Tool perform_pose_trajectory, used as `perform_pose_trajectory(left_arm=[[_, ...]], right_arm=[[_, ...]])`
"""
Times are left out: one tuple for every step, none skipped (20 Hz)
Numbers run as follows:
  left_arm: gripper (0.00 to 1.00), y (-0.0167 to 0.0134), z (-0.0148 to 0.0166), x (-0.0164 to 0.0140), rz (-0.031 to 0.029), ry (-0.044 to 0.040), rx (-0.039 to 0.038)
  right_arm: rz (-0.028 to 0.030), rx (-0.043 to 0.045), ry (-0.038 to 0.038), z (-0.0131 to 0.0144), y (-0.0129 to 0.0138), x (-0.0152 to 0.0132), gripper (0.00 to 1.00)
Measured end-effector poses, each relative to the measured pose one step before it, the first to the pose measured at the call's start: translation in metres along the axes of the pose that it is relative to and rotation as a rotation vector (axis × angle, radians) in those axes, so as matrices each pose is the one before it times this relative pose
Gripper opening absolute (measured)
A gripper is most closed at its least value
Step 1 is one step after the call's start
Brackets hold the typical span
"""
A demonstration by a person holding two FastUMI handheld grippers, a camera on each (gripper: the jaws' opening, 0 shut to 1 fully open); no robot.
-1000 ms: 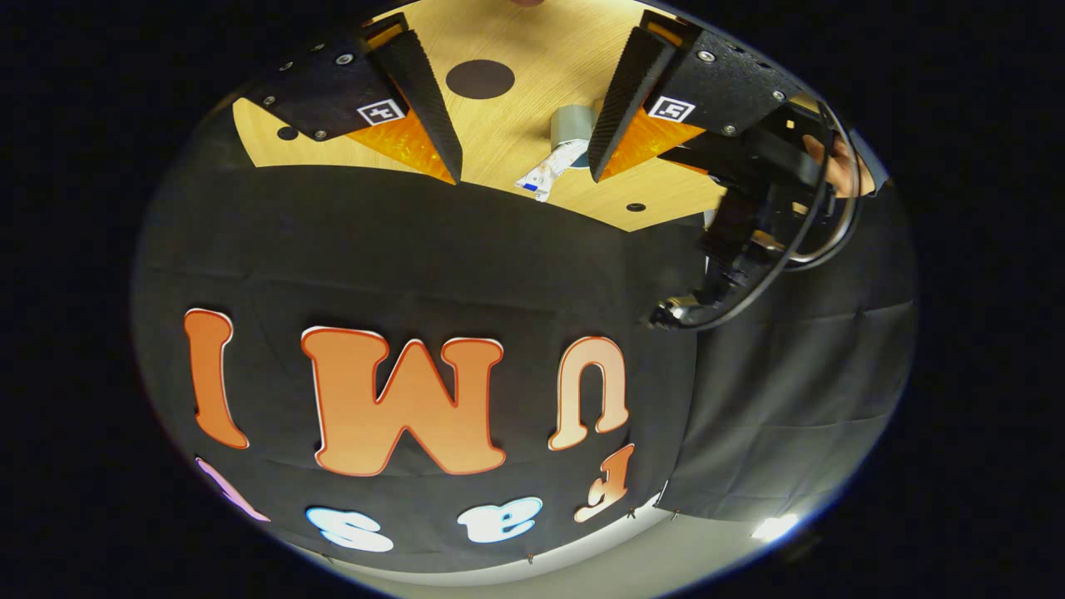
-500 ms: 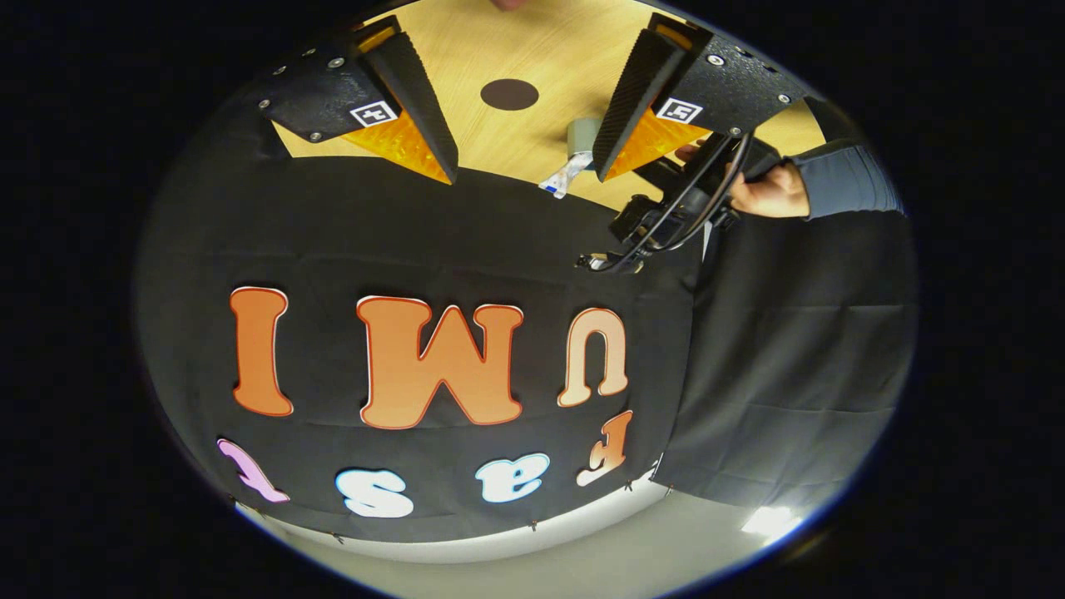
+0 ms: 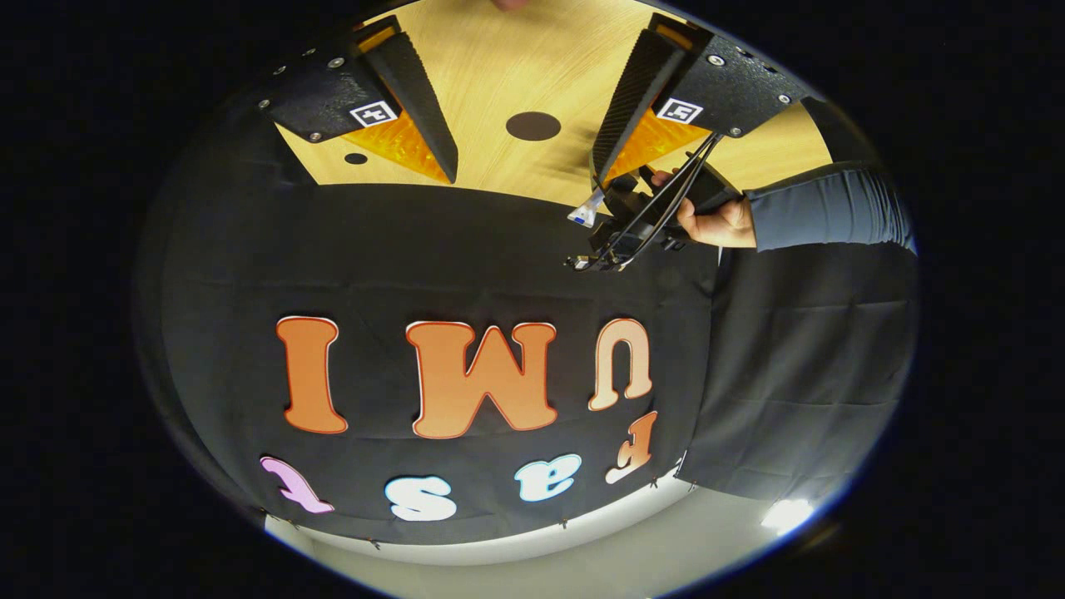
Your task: Put the toothbrush and toothpaste on the desktop into the cup, then pick up the cup and place it on the coaster on the desktop.
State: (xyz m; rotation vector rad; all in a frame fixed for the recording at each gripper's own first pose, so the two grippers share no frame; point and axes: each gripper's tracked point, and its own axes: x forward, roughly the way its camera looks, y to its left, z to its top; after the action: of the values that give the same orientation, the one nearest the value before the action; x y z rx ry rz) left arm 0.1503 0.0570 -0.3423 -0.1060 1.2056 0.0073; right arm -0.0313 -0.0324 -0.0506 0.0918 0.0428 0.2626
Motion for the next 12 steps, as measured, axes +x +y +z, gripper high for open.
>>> perform_pose_trajectory(left_arm=[[0.97, 0.00029, 0.00036, 0.00272, 0.00582, 0.00785, -0.0056], [0.94, 0.00188, -0.00077, 0.00305, 0.00892, 0.00316, -0.00774], [0.91, 0.00195, -0.00047, 0.00282, 0.0111, 0.0078, -0.00907], [0.77, 0.00059, 0.00152, 0.00089, 0.00203, 0.00002, -0.00455], [0.72, 0.00374, -0.0011, 0.00234, 0.01481, 0.00172, -0.01058], [0.65, 0.00254, 0.00173, 0.0003, 0.00696, -0.00314, -0.00682], [0.6, 0.00613, -0.00212, 0.0024, 0.0155, -0.0022, -0.01317], [0.4, 0.00409, -0.00135, 0.00258, 0.00481, -0.00112, -0.01877], [0.29, 0.00049, 0.00012, -0.00113, -0.0066, -0.00441, -0.00646], [0.27, 0.00154, -0.00143, -0.00439, 0.00482, 0.00371, 0.00032], [0.27, 0.00114, 0.00092, -0.00313, 0.00248, -0.00833, -0.00563], [0.25, 0.00007, -0.00001, -0.00098, 0.00089, -0.01158, 0.00044]], right_arm=[[-0.00165, -0.00178, -0.00481, 0.00014, -0.00283, -0.00204, 0.97], [-0.00559, -0.00453, -0.0058, 0.00177, -0.0032, -0.00244, 0.97], [-0.00412, -0.0039, -0.00656, 0.00101, -0.00267, -0.00252, 0.97], [-0.00434, 0.00041, -0.00689, 0.00137, -0.00228, -0.00191, 0.97], [0.00095, 0.00475, -0.00509, 0.00079, -0.0011, -0.00064, 0.97], [0.00394, 0.0073, -0.00227, 0.00017, -0.00029, -0.00109, 0.97], [0.00126, 0.00816, -0.00019, -0.00135, 0.0, 0.00009, 0.97], [0.00236, 0.00516, 0.00044, -0.00103, 0.00069, -0.00026, 0.97], [-0.00214, 0.00356, 0.00058, -0.0019, -0.0004, 0.00062, 0.97], [0.00195, 0.00338, 0.00246, -0.00165, 0.00057, 0.00047, 0.97], [-0.00067, 0.00412, 0.00298, -0.00184, 0.00041, 0.00102, 0.97], [-0.00054, 0.00273, 0.00215, -0.00086, -0.00068, -0.00023, 0.97]])
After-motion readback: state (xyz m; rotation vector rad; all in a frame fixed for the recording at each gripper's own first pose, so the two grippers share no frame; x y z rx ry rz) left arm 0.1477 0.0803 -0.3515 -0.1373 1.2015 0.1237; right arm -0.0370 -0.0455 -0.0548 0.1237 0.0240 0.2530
